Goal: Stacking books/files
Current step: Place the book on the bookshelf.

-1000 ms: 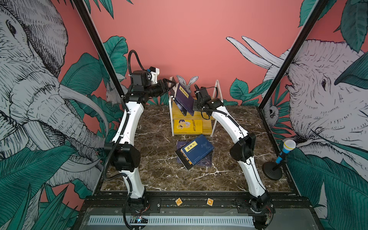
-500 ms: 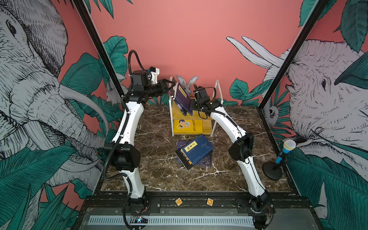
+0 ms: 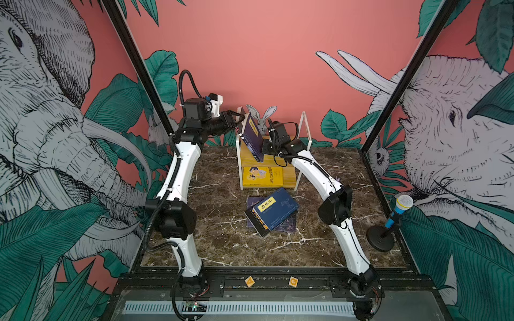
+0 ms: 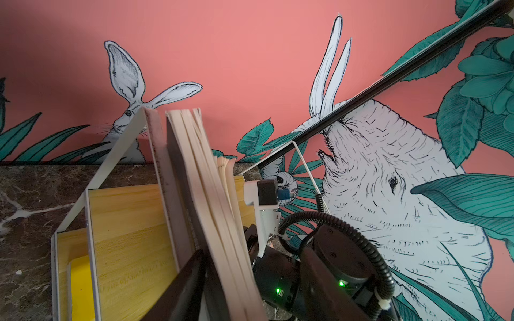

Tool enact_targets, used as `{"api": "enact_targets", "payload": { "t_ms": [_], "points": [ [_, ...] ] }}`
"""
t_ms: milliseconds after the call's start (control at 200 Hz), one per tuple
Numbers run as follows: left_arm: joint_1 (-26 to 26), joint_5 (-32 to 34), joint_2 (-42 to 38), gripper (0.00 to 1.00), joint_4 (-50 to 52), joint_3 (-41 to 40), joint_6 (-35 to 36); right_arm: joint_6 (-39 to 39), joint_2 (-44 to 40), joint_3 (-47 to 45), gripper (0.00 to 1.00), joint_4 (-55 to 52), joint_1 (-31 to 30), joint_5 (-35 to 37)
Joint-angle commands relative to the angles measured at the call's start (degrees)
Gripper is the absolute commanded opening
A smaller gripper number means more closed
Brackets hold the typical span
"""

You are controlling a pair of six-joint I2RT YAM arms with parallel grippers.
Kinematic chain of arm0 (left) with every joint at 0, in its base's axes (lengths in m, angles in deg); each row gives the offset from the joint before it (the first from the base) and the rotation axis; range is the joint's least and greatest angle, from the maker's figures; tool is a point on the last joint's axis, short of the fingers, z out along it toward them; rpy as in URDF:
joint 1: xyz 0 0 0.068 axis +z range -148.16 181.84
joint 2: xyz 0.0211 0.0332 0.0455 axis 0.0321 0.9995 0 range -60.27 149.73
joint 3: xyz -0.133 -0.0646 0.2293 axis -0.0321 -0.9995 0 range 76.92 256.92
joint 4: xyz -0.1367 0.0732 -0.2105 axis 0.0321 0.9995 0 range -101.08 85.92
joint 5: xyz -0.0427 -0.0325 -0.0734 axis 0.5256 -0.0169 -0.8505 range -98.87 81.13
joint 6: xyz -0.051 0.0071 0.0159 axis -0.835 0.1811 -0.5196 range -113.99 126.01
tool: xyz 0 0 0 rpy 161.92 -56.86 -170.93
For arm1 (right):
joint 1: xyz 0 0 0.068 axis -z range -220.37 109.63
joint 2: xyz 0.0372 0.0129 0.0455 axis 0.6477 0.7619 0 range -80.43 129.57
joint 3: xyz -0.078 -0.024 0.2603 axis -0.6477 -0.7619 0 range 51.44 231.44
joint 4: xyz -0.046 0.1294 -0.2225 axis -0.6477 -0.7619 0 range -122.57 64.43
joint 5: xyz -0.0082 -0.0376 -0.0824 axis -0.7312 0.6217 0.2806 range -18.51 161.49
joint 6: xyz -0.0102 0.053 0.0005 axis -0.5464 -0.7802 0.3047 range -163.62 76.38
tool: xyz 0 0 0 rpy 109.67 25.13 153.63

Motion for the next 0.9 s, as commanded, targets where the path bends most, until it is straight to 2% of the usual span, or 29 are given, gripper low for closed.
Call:
{"api": "enact_targets", "payload": {
  "t_ms": [0,200,380,510,680,785,895],
  "points": [
    [-0.5,-1.01,-0.52,0.56,-1.37,1.53,-0.16,-0.35,1.48,0.5,0.0,0.4,-0.99,-1.32],
    [-0.6,-0.98,-0.59,0.57,-1.19,1.47,-0.03,0.06,1.29,0.72,0.0,0.68,-0.99,-1.22],
    [-0.5,0.21,-1.74,0.7,0.5,1.22,1.27,3.13,-1.32,0.84,0.0,-2.71,-0.81,3.44],
    [-0.13,2.32,-3.06,0.79,2.68,1.22,2.96,5.75,-7.91,-5.66,0.0,-0.21,-0.73,6.99],
    [2.07,3.68,-5.13,0.85,3.85,0.13,3.16,7.87,-15.32,-11.01,0.0,0.58,-0.73,8.78],
    [4.06,4.07,-8.0,0.9,3.57,-3.45,1.57,8.57,-20.49,-16.35,0.0,2.3,-0.81,8.4],
    [6.25,1.55,-11.63,0.95,0.59,-8.32,-1.58,8.09,-25.91,-23.45,0.0,5.69,-0.82,7.67]
  ]
}}
